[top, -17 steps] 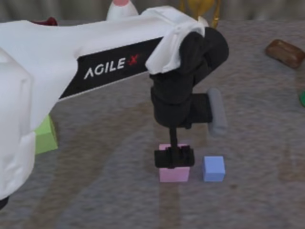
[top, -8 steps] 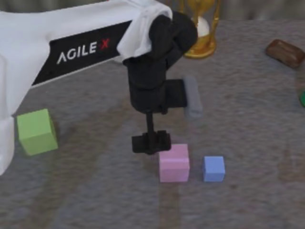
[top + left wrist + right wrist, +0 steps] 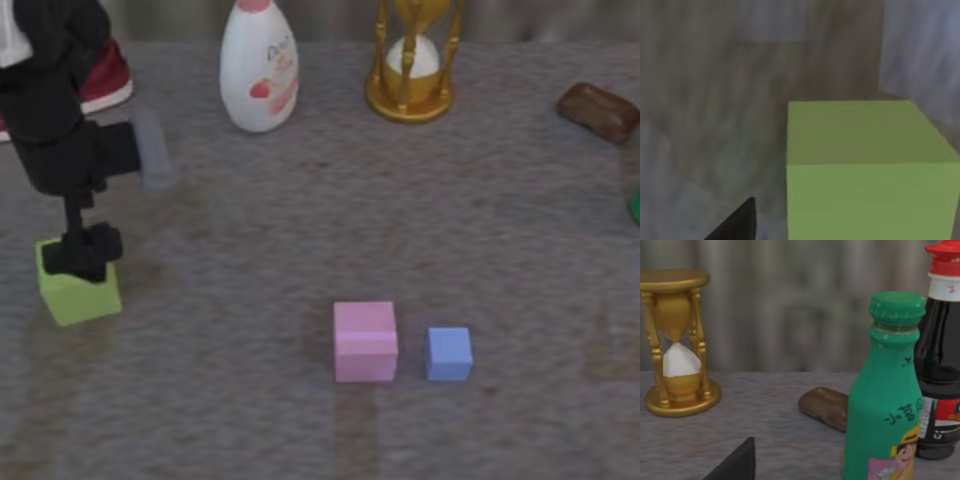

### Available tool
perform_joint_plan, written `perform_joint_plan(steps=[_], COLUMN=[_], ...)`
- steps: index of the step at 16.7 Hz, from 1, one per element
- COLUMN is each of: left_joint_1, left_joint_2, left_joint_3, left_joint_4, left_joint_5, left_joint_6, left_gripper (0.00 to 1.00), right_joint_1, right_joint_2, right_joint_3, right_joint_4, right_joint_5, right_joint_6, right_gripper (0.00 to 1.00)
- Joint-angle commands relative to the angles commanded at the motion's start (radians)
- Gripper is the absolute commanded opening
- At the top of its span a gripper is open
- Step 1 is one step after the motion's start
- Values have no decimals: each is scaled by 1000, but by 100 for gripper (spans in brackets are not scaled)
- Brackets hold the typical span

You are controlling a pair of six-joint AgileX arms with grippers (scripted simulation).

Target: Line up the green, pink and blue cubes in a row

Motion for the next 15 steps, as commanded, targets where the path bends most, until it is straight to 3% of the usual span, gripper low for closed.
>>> perform_joint_plan(steps=[4,9,15], left_joint_1=[89,87,90], left_joint_2=[-40,-30,49], left_joint_3=[-48,-54,-176], left_joint_4=[23,37,240], left_joint_5=[-1,-1,0], left_joint_6=[66,64,67], left_gripper=[100,100,100], right_joint_1=[0,0,0], right_joint_2=[0,0,0], right_joint_3=[0,0,0], right_joint_4=[0,0,0], right_joint_5=[0,0,0], right_joint_6=[0,0,0], right_gripper=[100,100,100])
